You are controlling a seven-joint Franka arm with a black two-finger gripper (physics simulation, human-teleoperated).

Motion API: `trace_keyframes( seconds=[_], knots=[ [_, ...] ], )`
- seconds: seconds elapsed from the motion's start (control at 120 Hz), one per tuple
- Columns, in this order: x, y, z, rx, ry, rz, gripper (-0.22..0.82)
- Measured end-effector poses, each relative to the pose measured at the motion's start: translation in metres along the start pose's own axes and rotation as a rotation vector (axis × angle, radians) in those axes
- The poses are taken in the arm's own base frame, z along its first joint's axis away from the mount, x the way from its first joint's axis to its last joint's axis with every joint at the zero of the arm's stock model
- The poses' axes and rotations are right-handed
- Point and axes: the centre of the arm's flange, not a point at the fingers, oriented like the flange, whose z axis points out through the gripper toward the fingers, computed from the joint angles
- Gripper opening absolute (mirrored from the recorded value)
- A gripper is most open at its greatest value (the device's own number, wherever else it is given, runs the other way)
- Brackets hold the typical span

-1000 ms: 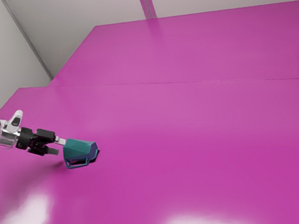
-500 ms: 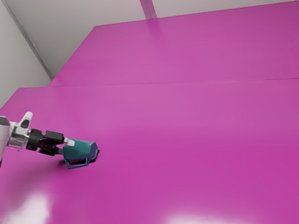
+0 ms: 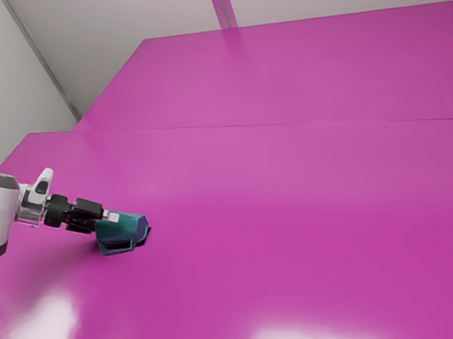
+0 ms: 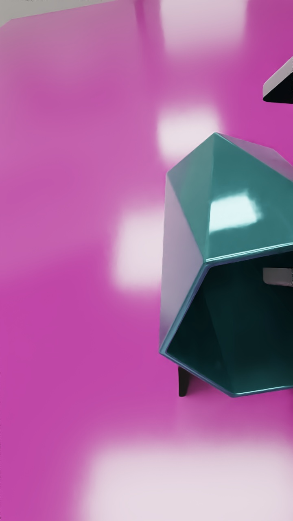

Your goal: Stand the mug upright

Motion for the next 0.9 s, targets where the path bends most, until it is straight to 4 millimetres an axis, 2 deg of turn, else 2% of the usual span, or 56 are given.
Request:
trace_keyframes(
  seconds=[0.525, 0.667, 0.9],
  knots=[
    [0.004, 0.009, 0.005, -0.005, -0.007, 0.031, -0.08],
    [0.01, 0.02, 0.005, 0.001, -0.009, 0.057, -0.13],
    [0.023, 0.051, 0.002, 0.008, -0.008, 0.12, -0.16]
  ],
)
